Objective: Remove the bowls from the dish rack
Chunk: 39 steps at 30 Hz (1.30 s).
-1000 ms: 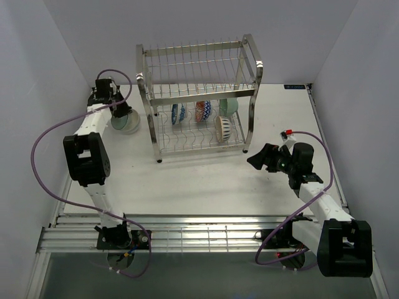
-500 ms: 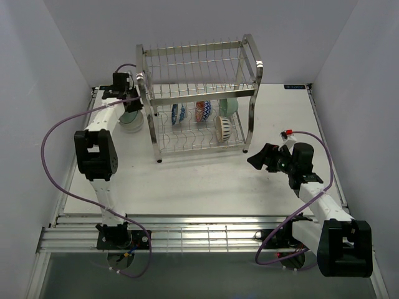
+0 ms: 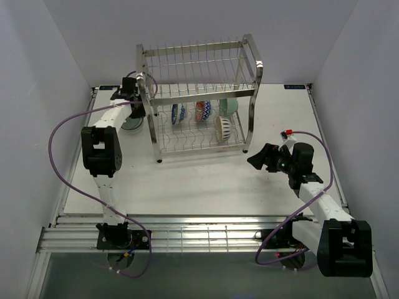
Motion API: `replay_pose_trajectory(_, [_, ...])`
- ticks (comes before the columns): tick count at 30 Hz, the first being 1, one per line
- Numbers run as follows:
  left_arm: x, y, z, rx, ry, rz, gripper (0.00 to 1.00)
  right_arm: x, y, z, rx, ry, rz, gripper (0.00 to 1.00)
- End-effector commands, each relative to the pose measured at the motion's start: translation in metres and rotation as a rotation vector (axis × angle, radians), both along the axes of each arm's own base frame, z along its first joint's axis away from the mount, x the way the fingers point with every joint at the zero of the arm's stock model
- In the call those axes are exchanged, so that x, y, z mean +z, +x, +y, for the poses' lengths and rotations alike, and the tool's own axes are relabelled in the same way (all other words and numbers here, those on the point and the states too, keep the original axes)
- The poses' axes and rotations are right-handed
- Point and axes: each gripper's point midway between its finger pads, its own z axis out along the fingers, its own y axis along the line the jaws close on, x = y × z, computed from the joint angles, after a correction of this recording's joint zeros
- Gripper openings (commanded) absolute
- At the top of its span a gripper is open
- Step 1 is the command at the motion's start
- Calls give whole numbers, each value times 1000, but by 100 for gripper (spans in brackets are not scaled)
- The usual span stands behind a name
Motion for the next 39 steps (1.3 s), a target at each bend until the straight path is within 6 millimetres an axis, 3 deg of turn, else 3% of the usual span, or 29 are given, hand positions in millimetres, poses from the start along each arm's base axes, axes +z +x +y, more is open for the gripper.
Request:
replay_pose_trajectory(1, [32,-1,14,20,86,-54,0,4,3,1,7,-5,-29,91])
replay_pose_trajectory(3, [31,-1,14,15,111,-49,9,3,3,1,8,-5,-25,91])
replay_pose_trajectory(5, [30,-3,14,15,129,-43,28,4,3,1,8,-5,-26,91])
replay_pose_trajectory(9, [28,-6,12,12,133,-36,41,3,3,1,6,-7,-23,91])
replay_pose_trajectory(16, [33,-7,13,17,145,-44,44,4,3,1,7,-6,-28,91])
replay_pose_trajectory(29, [76,-7,10,22,120,-142,45,4,3,1,7,-6,-26,91])
replay_pose_trajectory(39, [56,-11,-1,-7,63,-116,35,3,3,2,10,-4,-23,91])
